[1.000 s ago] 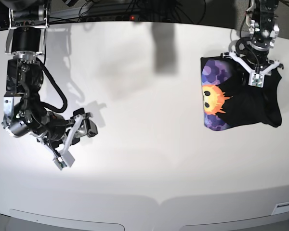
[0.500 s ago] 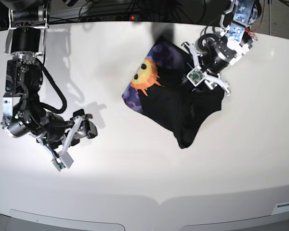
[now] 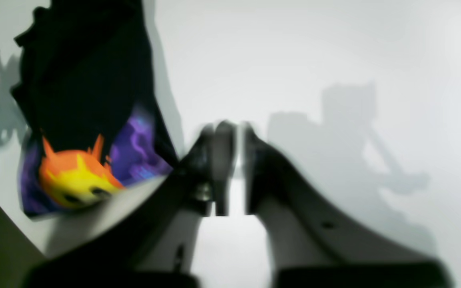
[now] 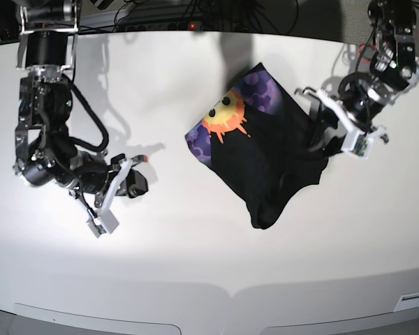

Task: Fold the T-shirt properly
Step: 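Grasp the shirt edges with both grippers and pull them apart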

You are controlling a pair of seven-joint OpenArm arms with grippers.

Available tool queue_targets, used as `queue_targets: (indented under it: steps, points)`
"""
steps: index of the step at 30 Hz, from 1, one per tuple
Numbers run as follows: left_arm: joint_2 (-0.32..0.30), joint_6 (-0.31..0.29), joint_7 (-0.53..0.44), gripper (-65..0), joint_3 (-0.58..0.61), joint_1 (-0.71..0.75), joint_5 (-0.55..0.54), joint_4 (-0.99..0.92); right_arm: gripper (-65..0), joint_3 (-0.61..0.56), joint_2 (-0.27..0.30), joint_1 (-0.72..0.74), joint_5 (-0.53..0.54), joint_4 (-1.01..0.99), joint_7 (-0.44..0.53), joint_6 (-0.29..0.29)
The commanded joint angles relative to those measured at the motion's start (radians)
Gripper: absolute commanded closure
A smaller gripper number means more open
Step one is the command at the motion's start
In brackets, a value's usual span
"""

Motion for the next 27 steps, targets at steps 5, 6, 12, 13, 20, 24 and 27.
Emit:
queue_targets:
  steps: [5,6,12,13,20,24,27]
  points:
    - [-0.006,0.175,-0.074,-16.3,-0.029,0.105,-0.016,-0.017,0.0,-0.017,-0.039,-0.011,-0.112,-0.006,0.16,0.037]
    - [-0.006,0.185,-0.097,-13.1,-0.029,0.111,-0.016,-0.033,0.0,-0.033,-0.039,-0.01,-0.137,-0.03,0.177,0.036]
    - [-0.001,0.192,-0.111,0.0,-0.029,0.041,-0.068,-0.2,0.0,-0.151,-0.039,0.004,-0.258,-0.237,0.337,0.036]
    - [0.0,0.192,-0.105,0.0,-0.029,0.019,-0.085,-0.236,0.0,-0.167,-0.04,0.007,-0.267,-0.264,0.359,0.036]
    - [0.008,0.153,-0.056,0.0,-0.019,-0.124,-0.148,-0.433,0.0,-0.233,-0.114,0.031,-0.32,-0.346,0.376,0.037]
    - [0.028,0.15,-0.026,0.0,0.019,-0.167,-0.146,-0.441,0.0,-0.233,-0.161,0.024,-0.32,-0.346,0.321,0.047]
    - [0.033,0.151,-0.028,0.0,0.041,-0.19,-0.148,-0.441,0.0,-0.233,-0.185,0.006,-0.319,-0.334,0.249,0.081]
